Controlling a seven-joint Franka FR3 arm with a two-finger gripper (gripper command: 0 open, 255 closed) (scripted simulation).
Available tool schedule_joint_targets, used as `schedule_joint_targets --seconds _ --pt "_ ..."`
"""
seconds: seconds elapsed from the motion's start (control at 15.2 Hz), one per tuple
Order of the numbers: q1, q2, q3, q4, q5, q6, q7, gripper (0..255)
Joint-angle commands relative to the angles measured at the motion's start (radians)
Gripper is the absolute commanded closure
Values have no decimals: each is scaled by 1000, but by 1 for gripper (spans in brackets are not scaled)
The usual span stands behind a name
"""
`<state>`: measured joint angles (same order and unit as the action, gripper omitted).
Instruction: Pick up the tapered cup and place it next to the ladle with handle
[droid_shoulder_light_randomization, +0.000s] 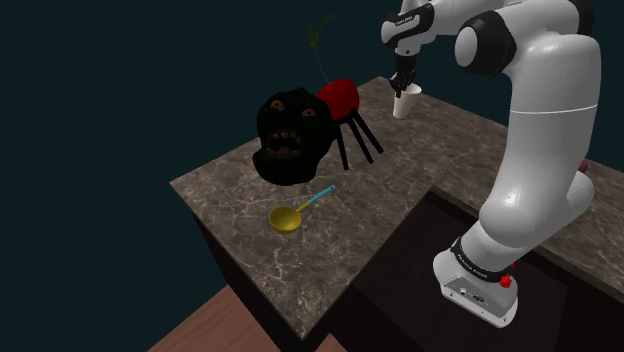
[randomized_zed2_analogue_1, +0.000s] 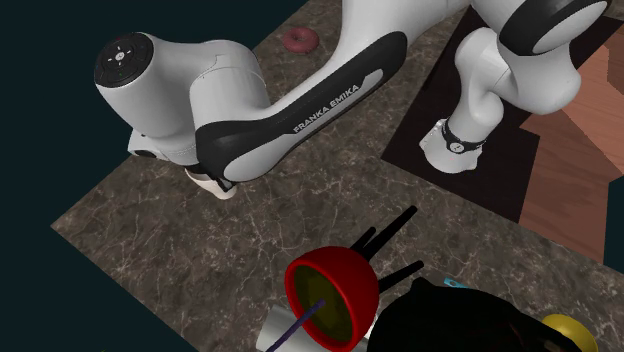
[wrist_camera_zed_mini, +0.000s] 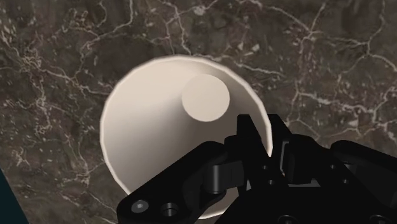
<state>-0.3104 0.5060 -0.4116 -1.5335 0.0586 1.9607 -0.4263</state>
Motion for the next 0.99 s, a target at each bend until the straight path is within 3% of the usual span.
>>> schedule_joint_targets --seconds 0.0,0.92 --pt "0 0 0 0 0 0 0 255" --pt "-3 -40 -11 131 -14 -168 -6 255"
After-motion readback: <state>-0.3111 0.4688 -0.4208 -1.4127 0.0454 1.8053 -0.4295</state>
